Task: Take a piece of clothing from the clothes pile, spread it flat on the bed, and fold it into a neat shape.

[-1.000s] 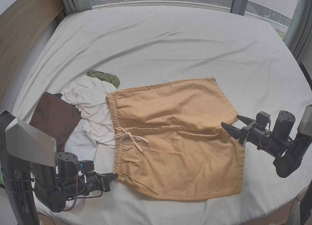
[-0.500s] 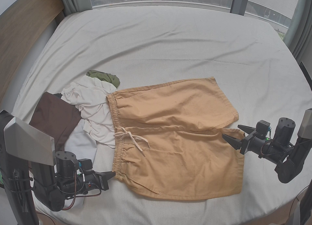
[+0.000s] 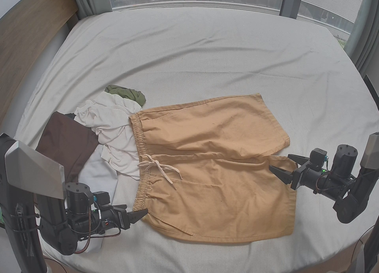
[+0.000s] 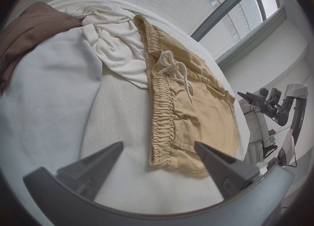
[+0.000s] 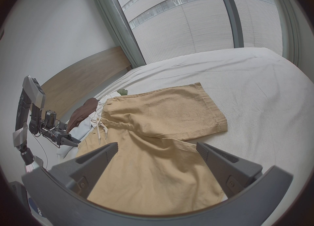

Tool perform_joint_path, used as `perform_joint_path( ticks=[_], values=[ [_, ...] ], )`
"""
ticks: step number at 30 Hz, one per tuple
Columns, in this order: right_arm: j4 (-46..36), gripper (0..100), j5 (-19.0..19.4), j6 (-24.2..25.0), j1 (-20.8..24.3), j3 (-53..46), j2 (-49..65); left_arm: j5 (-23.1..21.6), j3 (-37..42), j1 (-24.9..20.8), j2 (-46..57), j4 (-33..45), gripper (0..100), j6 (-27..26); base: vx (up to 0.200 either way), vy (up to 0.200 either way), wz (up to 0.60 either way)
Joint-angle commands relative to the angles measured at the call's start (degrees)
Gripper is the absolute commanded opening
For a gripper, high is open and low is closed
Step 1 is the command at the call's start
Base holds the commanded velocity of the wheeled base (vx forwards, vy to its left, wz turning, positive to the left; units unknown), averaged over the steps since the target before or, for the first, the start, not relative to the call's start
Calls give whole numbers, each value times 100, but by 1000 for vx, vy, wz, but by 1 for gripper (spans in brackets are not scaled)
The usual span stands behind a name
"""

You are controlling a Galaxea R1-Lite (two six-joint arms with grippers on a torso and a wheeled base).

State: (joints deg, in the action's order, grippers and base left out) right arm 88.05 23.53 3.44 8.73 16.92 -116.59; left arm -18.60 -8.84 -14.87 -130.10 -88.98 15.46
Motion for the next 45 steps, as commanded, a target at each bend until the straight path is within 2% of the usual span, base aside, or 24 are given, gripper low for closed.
perform_joint_path(
  ticks=[1,10,11,24,28,36,45],
  values=[
    [1,100,3,-1,6,4,-13,6,-92,-24,-121,-5,100,27,0,0,0],
    [1,100,3,-1,-3,4,-13,-3,-162,-112,-139,-5,100,80,0,0,0],
    [1,100,3,-1,-3,4,-13,-3,-162,-112,-139,-5,0,89,0,0,0],
    [-7,100,11,-19,-55,-453,31,-21,-206,-104,-95,-14,0,177,0,0,0],
    [-7,100,11,-458,-152,-1103,-39,-21,-276,-112,-77,-14,0,168,0,0,0],
    [-69,100,29,-581,-389,-1657,-145,-21,-285,-121,-77,-14,0,168,0,0,0],
    [-974,100,38,-792,-486,-1692,-303,-21,-276,-104,-77,-14,0,168,0,0,0]
  ],
)
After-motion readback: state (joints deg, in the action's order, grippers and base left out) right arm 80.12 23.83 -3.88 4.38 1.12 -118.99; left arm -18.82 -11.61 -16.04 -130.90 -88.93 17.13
